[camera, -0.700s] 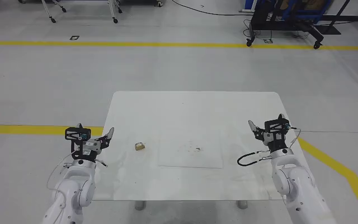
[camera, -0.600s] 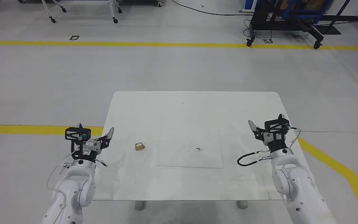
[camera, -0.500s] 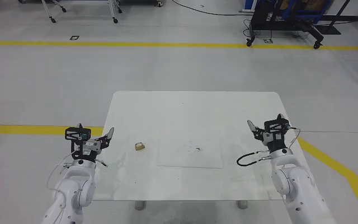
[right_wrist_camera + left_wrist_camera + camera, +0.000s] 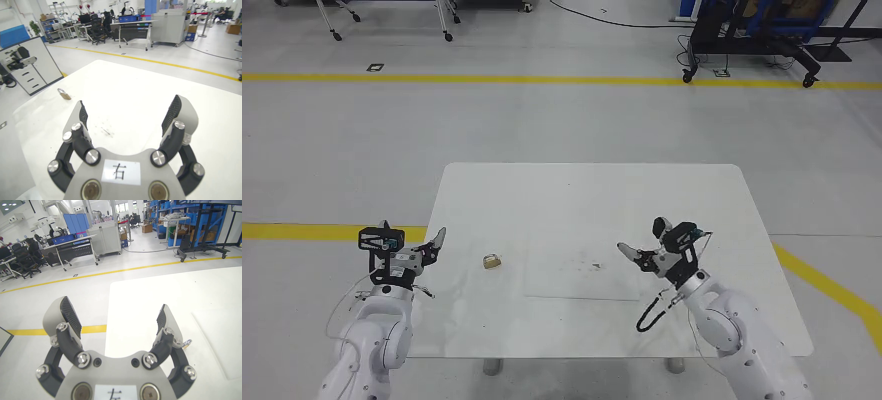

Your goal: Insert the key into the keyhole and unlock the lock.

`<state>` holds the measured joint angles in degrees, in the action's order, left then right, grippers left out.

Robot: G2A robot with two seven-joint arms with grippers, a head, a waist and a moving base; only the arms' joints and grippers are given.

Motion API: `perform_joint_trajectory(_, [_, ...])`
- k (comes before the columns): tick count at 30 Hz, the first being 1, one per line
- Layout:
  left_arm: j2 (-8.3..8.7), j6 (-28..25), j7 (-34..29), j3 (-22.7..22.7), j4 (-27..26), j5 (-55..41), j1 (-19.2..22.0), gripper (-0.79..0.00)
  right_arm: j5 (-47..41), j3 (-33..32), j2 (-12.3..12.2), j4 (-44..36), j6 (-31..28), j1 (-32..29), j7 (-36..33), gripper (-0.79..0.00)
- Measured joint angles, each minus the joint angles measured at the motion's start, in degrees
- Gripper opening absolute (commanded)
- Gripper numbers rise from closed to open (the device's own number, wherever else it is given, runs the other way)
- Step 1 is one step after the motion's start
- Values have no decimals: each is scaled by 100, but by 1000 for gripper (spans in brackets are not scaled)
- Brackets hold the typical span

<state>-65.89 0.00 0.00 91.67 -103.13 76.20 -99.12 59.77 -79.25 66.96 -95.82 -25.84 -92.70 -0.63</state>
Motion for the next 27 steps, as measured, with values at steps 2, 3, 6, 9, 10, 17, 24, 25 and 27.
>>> perform_joint_trajectory(2, [0, 0, 0, 0, 0, 0, 0, 0, -263, 125, 12, 144, -319, 115, -46, 0])
perform_joint_trajectory(3, [0, 0, 0, 0, 0, 0, 0, 0, -459, 209, 18, 244, -559, 192, -96, 0])
perform_joint_trajectory(6, [0, 0, 0, 0, 0, 0, 0, 0, -818, 431, 20, 474, -1268, 426, -348, 0])
perform_joint_trajectory(9, [0, 0, 0, 0, 0, 0, 0, 0, -521, 625, -3, 566, -1923, 687, -606, 0])
perform_joint_trajectory(10, [0, 0, 0, 0, 0, 0, 0, 0, -368, 674, -11, 604, -2118, 752, -615, -3])
perform_joint_trajectory(17, [0, 0, 0, 0, 0, 0, 0, 0, 1036, 964, -59, 1022, -3231, 1251, -212, -83])
perform_joint_trajectory(24, [0, 0, 0, 0, 0, 0, 0, 0, 2616, 1352, -100, 1555, -3161, 1704, 341, -308])
perform_joint_trajectory(25, [0, 0, 0, 0, 0, 0, 0, 0, 2763, 1397, -101, 1630, -3130, 1754, 413, -320])
perform_joint_trajectory(27, [0, 0, 0, 0, 0, 0, 0, 0, 3136, 1500, -111, 1749, -3041, 1862, 515, -345])
